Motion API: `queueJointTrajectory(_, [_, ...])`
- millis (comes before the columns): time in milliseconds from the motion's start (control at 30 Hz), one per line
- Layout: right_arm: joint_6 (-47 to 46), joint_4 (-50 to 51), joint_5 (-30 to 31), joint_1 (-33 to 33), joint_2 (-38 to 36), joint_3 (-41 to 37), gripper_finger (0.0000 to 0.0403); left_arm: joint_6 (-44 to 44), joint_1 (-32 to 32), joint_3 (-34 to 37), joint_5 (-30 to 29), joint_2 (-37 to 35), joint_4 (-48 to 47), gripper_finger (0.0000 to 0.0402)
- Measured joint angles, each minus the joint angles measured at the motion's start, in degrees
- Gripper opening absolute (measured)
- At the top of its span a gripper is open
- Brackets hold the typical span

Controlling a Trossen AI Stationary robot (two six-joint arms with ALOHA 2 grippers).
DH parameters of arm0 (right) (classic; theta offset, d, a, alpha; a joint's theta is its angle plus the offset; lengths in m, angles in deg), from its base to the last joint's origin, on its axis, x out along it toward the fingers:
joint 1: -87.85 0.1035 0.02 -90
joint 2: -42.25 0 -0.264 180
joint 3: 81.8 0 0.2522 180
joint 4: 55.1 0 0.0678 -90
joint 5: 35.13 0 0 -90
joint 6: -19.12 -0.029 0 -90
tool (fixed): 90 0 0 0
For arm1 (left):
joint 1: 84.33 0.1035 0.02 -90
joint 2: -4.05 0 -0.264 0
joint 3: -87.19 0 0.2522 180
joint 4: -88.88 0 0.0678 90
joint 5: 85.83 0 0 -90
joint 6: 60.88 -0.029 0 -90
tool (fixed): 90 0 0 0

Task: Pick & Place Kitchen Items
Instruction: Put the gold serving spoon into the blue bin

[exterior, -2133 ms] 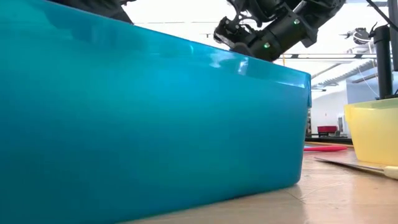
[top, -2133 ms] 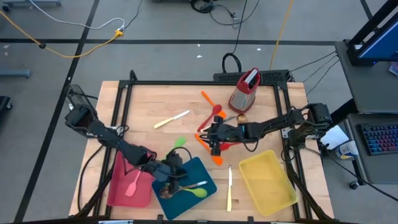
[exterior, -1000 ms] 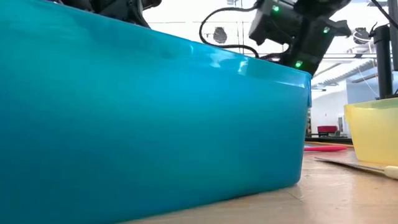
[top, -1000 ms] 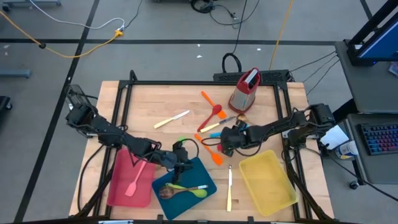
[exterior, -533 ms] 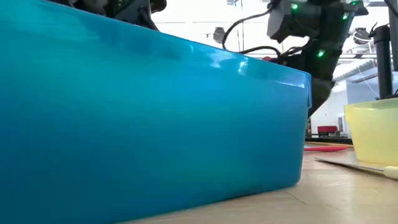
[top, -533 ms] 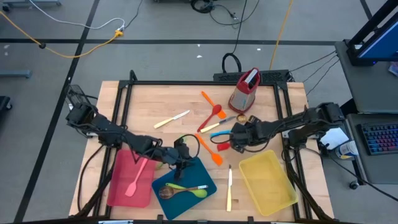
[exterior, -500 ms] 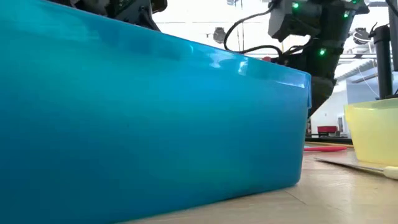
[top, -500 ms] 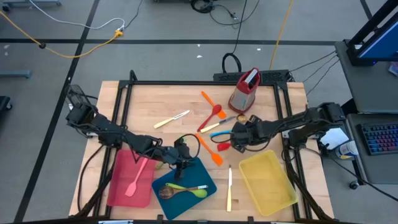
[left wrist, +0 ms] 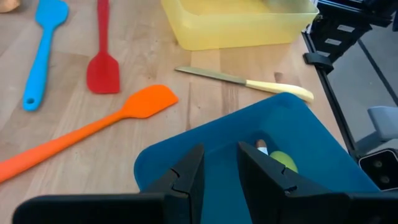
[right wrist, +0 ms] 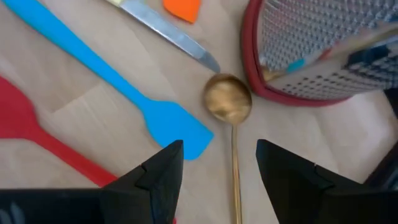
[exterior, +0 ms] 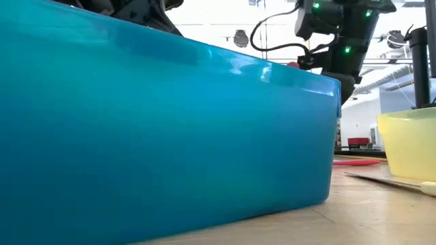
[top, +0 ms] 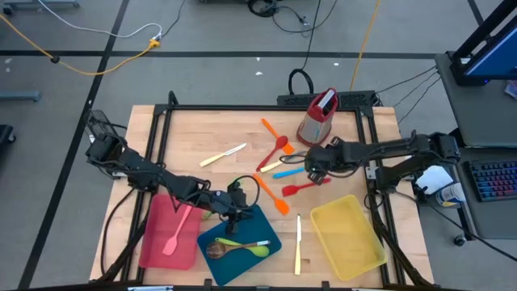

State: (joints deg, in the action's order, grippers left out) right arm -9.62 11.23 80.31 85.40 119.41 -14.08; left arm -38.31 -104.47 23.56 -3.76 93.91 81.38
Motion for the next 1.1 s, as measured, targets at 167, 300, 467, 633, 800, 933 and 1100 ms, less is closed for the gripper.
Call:
queueJointTrajectory(167, [-0.08,0.73,-4.74,-3.82,0.01,-1.53,0.0196,-0.02,-0.02,0.0,0.0,0.0,0.01,0.0097])
queueJointTrajectory(300, [0.66,-2.13,-7.6,-7.29,0.07,-5.84,0.0196,-0.02,0.03,0.0,0.0,0.0,0.0,0.0097])
queueJointTrajectory(467, [2.83,-11.43,-7.68,-11.54,0.07,-11.82,0.0196,-0.04,0.17,0.0,0.0,0.0,0.01,0.0097])
queueJointTrajectory(633, [3.37,-18.36,-9.3,-15.29,0.07,-15.92,0.0196,0.0,1.07,0.0,0.0,0.0,0.01,0.0097])
queueJointTrajectory(800, [3.97,-22.37,-9.6,-17.41,-0.02,-18.74,0.0196,0.02,2.08,0.0,0.0,0.0,0.01,0.0097])
queueJointTrajectory(933, [4.95,-25.79,-9.34,-18.12,-0.22,-20.86,0.0196,0.04,2.6,0.0,0.0,0.0,0.01,0.0097])
queueJointTrajectory(1100, [7.44,-27.33,-9.01,-18.17,-0.17,-21.66,0.0193,-1.17,2.86,0.0,0.0,0.0,-0.08,0.0097])
